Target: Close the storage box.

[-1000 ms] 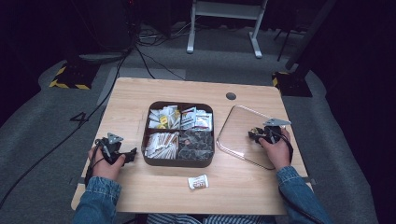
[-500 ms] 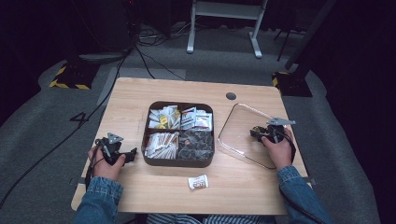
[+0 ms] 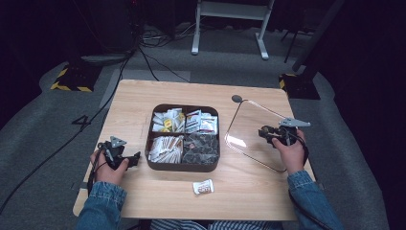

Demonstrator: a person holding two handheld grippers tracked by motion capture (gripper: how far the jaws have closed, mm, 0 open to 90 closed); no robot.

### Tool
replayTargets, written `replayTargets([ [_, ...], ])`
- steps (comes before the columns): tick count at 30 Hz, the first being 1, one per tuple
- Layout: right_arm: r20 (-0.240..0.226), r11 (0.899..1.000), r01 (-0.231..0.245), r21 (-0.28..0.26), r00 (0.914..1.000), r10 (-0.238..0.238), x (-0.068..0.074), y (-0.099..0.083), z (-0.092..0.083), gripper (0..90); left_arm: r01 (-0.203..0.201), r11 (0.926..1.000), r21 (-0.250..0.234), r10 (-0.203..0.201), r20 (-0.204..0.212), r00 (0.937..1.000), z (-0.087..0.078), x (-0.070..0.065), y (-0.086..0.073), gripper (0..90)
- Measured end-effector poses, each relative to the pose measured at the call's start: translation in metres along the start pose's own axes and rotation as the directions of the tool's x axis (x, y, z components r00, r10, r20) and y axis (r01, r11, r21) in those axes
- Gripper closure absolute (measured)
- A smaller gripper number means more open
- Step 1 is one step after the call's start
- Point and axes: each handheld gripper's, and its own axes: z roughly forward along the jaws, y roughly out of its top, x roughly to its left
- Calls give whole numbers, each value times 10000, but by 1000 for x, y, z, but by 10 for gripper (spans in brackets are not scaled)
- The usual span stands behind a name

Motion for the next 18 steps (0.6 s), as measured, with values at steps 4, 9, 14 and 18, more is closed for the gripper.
replayTargets([
  [4, 2, 10000, -32, 8, 10000, 32, 3, 5, -5, 590, 1, 10000, 1, -1, -2, 10000, 0, 0, 0, 169],
  [9, -145, 9999, 59, -133, 9999, -61, 8, 12, -11, 590, -41, 10000, 36, 40, 70, 10000, 0, 0, 1, 169],
  [14, -288, 9997, 96, -240, 9995, -103, 12, 19, -13, 590, -42, 10000, 37, 42, 70, 10000, 0, 0, 1, 169],
  [18, -570, 9994, 274, -205, 9980, -285, 19, 30, -12, 590, -40, 10000, 35, 39, 76, 10000, 0, 0, 1, 169],
])
